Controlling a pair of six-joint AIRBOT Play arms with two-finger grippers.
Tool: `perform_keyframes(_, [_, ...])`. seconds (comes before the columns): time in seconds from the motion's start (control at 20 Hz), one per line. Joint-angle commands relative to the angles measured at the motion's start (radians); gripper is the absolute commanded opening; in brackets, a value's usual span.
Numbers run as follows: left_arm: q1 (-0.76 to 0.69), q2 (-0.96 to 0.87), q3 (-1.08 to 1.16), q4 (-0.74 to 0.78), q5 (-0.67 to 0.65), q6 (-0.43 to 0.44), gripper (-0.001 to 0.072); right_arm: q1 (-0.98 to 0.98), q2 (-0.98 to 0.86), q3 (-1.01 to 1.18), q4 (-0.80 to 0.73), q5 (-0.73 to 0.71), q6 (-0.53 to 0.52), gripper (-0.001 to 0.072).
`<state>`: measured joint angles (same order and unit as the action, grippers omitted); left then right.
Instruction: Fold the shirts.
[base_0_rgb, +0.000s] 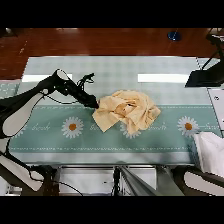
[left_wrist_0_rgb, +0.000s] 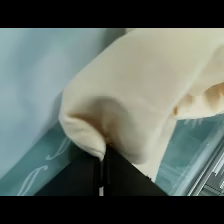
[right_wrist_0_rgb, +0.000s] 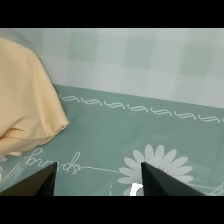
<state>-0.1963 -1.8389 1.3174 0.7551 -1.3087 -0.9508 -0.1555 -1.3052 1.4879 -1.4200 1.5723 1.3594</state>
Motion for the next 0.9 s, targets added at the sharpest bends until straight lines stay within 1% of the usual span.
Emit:
perform_keyframes(0.0, [-0.002, -0.005, 0.048, 0.0, -0.051, -0.007, 0.0034, -0.022, 0.0, -0.036, -0.065, 0.043, -0.018, 0.0589])
perform_keyframes(0.05, [0.002, -0.005, 0.069, 0.0, -0.069, -0.007, 0.0034, -0.051, -0.001, -0.081, -0.04, 0.043, -0.018, 0.059])
perform_keyframes(0.15, [0.005, -0.005, 0.109, 0.0, -0.092, -0.007, 0.0034, -0.138, 0.0, -0.227, 0.129, 0.03, -0.021, 0.0597])
perform_keyframes(0.2, [0.005, -0.005, 0.125, 0.0, -0.092, -0.008, 0.0034, -0.181, 0.0, -0.317, 0.258, 0.003, -0.045, 0.0598])
perform_keyframes(0.3, [0.003, -0.005, 0.146, 0.0, -0.091, -0.008, 0.0034, -0.226, 0.0, -0.467, 0.478, -0.067, -0.137, 0.0598])
perform_keyframes(0.35, [0.003, -0.005, 0.153, 0.0, -0.091, -0.013, 0.0034, -0.224, -0.001, -0.522, 0.534, -0.119, -0.169, 0.0597])
perform_keyframes(0.4, [0.003, -0.005, 0.157, -0.001, -0.092, -0.016, 0.0034, -0.211, -0.001, -0.562, 0.549, -0.174, -0.17, 0.0597])
perform_keyframes(0.65, [0.003, -0.005, 0.158, 0.0, -0.094, -0.046, 0.0034, -0.104, -0.001, -0.692, 0.521, -0.444, -0.175, 0.0597])
perform_keyframes(0.75, [0.003, -0.005, 0.158, 0.0, -0.103, -0.05, 0.0034, -0.076, -0.005, -0.711, 0.521, -0.519, -0.175, 0.0598])
perform_keyframes(0.85, [0.003, -0.005, 0.158, 0.0, -0.118, -0.049, 0.0034, -0.052, -0.039, -0.711, 0.523, -0.549, -0.175, 0.0597])
